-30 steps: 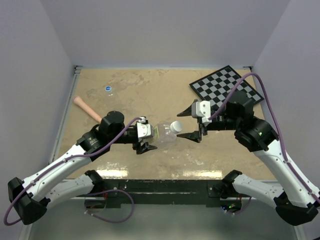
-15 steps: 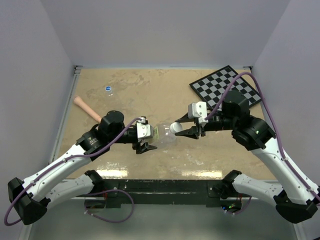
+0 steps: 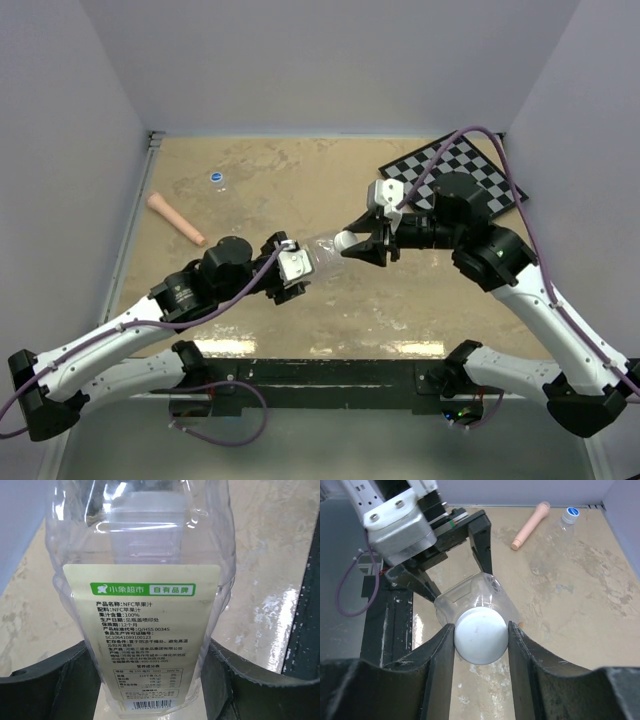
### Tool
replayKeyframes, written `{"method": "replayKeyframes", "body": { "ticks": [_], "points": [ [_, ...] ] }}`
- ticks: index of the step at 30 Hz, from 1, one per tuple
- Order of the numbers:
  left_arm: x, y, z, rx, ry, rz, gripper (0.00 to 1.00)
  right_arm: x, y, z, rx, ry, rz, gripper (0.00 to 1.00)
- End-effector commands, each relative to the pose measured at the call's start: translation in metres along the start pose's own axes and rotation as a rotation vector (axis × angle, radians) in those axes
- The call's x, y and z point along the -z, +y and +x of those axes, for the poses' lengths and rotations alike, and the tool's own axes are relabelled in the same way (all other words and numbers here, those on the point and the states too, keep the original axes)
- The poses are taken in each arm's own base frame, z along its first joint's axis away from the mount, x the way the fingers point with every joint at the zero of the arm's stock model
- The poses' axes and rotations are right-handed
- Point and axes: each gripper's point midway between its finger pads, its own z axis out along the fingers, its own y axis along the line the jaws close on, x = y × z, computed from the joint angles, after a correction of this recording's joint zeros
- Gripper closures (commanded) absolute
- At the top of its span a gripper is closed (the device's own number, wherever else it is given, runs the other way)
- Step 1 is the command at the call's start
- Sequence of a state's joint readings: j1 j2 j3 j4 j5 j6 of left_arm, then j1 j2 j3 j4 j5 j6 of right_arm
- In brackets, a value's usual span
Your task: Screw on the bottle caps
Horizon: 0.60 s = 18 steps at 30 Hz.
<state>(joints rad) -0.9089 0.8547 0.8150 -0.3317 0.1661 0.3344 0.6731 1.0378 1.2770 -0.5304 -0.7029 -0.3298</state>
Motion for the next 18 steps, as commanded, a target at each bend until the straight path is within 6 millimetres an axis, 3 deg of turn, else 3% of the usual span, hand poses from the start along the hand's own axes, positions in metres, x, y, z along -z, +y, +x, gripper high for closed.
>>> {"method": "replayKeyframes", "body": {
  "ticks": [1, 8, 12, 14, 16, 18],
  "points": [
    [0.010, 0.038, -0.052, -0.036, -0.158, -0.251, 1.00, -0.015, -0.023, 0.010, -0.181, 0.032, 0.101, 1.00],
    [0.008, 0.047, -0.057, -0.027, -0.181, -0.367, 1.00, -0.022, -0.037, 0.029, -0.288, 0.080, 0.167, 1.00],
    [0.004, 0.045, -0.050, 0.005, -0.165, -0.367, 1.00, -0.019, -0.041, 0.014, -0.269, 0.019, 0.187, 0.96],
    [0.004, 0.043, -0.052, 0.034, -0.199, -0.363, 1.00, -0.013, -0.040, -0.006, -0.233, -0.057, 0.194, 0.56],
    [0.003, 0.040, -0.049, 0.065, -0.212, -0.358, 1.00, -0.009, -0.040, -0.017, -0.215, -0.100, 0.201, 0.35],
    [0.001, 0.036, -0.043, 0.084, -0.206, -0.348, 1.00, -0.010, -0.039, -0.015, -0.219, -0.091, 0.194, 0.26]
  ]
}}
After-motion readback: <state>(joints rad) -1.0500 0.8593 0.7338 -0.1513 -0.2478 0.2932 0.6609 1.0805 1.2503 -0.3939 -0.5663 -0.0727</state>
